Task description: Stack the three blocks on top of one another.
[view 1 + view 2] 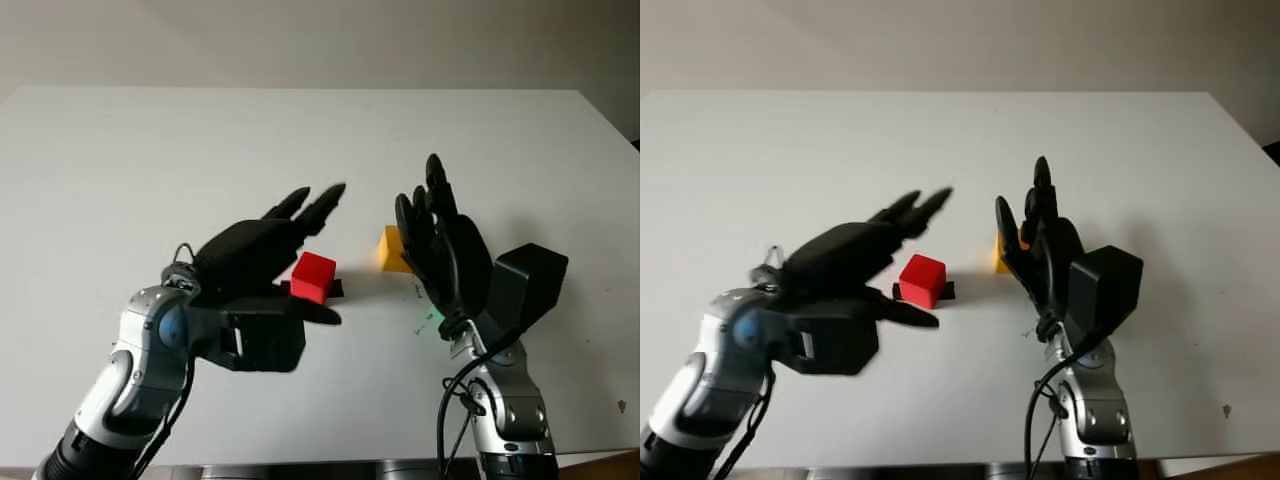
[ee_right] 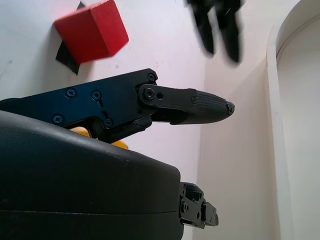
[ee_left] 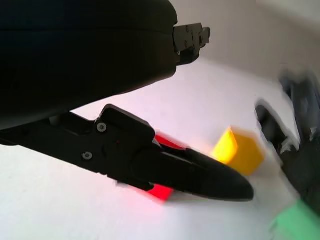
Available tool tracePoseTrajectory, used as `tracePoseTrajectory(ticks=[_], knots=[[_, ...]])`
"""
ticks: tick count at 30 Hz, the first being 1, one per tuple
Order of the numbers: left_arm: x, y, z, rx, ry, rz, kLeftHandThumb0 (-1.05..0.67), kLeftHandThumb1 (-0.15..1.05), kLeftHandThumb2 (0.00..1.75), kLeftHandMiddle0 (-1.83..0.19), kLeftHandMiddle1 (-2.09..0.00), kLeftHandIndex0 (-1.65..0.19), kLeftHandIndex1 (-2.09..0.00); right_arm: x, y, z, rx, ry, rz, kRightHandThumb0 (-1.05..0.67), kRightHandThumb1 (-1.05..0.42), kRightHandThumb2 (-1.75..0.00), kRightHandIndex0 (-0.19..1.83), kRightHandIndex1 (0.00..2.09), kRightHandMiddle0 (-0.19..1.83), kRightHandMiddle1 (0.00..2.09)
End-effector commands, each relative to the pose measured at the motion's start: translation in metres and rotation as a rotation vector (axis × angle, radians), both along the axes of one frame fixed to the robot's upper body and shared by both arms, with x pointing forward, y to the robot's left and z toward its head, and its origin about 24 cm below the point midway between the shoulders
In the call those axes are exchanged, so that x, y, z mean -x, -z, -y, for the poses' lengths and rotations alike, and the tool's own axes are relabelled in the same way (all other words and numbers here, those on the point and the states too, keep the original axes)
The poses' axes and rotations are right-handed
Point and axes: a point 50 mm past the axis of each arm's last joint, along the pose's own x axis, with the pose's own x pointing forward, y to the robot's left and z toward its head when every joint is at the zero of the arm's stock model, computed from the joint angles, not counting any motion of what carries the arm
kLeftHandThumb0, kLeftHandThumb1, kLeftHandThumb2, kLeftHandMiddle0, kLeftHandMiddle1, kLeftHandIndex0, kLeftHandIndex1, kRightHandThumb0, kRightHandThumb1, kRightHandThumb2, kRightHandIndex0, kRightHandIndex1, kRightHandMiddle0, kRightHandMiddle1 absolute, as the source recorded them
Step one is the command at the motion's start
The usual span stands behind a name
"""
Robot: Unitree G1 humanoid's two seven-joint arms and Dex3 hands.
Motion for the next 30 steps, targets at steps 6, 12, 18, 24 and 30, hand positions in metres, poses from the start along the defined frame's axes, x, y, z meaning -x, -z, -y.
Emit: tracePoseTrajectory(ticks=[6, 12, 18, 24, 30], knots=[[0.006, 0.024, -0.028, 0.385, -0.171, 0.083, -0.86, 1.05, 0.67, 0.19, 0.00, 0.19, 0.00, -0.001, -0.028, 0.026, 0.071, 0.015, 0.081, -0.63, -1.05, -0.40, -0.17, 0.05, -0.13, 0.06], [0.003, 0.051, -0.050, 0.647, -0.310, 0.057, -0.81, 1.05, 0.67, 0.19, 0.00, 0.19, 0.00, -0.009, -0.059, 0.047, 0.141, 0.000, 0.144, -0.64, -1.05, -0.14, -0.19, 0.00, -0.12, 0.06], [0.008, 0.065, -0.062, 0.693, -0.345, 0.040, -0.77, 1.05, 0.66, 0.19, 0.00, 0.19, 0.00, -0.019, -0.081, 0.056, 0.301, 0.030, 0.181, -0.54, -0.99, -0.05, -0.16, 0.02, -0.06, 0.09], [0.008, 0.073, -0.074, 0.726, -0.408, 0.005, -0.79, 1.05, 0.63, 0.17, -0.04, 0.18, -0.03, -0.028, -0.094, 0.056, 0.748, 0.013, 0.160, -0.59, -0.91, -0.03, -0.08, 0.07, 0.06, 0.14], [0.005, 0.072, -0.083, 0.815, -0.398, -0.018, -0.74, 1.05, 0.61, 0.18, -0.03, 0.19, -0.02, -0.039, -0.091, 0.053, 1.005, -0.040, 0.133, -0.54, -0.82, -0.04, -0.02, 0.08, 0.18, 0.11]])
